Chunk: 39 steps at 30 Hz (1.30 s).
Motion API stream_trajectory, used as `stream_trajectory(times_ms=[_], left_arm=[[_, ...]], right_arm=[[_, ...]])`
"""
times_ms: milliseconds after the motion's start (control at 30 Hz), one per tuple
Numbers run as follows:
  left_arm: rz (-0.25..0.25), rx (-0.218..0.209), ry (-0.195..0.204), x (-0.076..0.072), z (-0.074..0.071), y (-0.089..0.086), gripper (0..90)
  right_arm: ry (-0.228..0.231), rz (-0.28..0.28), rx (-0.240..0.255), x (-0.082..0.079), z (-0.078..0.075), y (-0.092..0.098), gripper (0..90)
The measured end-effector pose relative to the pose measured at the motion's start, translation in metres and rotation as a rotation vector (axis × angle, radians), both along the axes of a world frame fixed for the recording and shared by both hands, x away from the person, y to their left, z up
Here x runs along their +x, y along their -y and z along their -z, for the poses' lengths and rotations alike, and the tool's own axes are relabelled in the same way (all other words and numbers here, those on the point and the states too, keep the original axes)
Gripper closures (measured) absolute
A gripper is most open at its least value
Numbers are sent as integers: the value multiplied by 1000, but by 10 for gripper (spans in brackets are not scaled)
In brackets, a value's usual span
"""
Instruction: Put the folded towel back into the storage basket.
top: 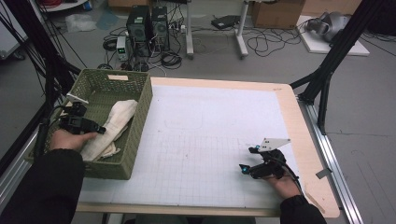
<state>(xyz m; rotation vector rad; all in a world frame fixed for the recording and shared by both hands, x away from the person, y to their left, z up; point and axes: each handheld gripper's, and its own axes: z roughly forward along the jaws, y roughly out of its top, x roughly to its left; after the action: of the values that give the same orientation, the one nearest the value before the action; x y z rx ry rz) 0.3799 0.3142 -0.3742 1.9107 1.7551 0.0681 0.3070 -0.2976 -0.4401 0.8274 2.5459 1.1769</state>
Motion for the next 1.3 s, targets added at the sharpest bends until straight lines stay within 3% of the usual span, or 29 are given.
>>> stream_trajectory(times_ms=[133, 233, 400, 500, 633, 700, 767, 833, 867, 900, 1000, 1100, 1200, 1300], left_arm=[[1, 2, -36, 2, 4, 0, 556], [-2, 15, -71, 4, 9, 0, 564], [-11, 46, -132, 8, 17, 0, 795], [-53, 34, -95, 8, 13, -2, 853], [-182, -8, 26, 8, 4, -7, 857], [-228, 12, 46, 9, 3, -8, 857], [-243, 59, 6, 10, 9, -9, 857], [-233, 112, -57, 12, 18, -9, 856], [-227, 103, -93, 13, 22, -9, 854], [-222, 100, -104, 14, 24, -9, 851], [-229, 104, -91, 14, 23, -10, 840], [-207, 95, -42, 11, 16, -9, 751], [-166, 72, 11, 6, 4, -9, 702], [-111, 63, 34, 1, -3, -10, 677]], right_arm=[[-3, -4, 1, 0, 0, -1, 182], [-5, -2, 2, 0, 0, 0, 182], [-1, -10, 3, 1, 1, -1, 183], [-2, -10, 6, 1, 0, 0, 183], [1, -8, 13, 1, 0, 0, 183], [2, -10, 11, 1, 0, 0, 183], [-3, -8, 13, 0, 0, 0, 182], [-3, -10, 13, 0, 0, 0, 183], [-3, -10, 13, 0, -1, 0, 183], [-2, -11, 13, 0, -1, 0, 183], [1, -16, 13, -1, -1, 0, 183], [2, -17, 14, -1, -1, 0, 183], [3, -18, 17, -1, -1, 0, 183], [0, -19, 16, -1, -1, 0, 183]])
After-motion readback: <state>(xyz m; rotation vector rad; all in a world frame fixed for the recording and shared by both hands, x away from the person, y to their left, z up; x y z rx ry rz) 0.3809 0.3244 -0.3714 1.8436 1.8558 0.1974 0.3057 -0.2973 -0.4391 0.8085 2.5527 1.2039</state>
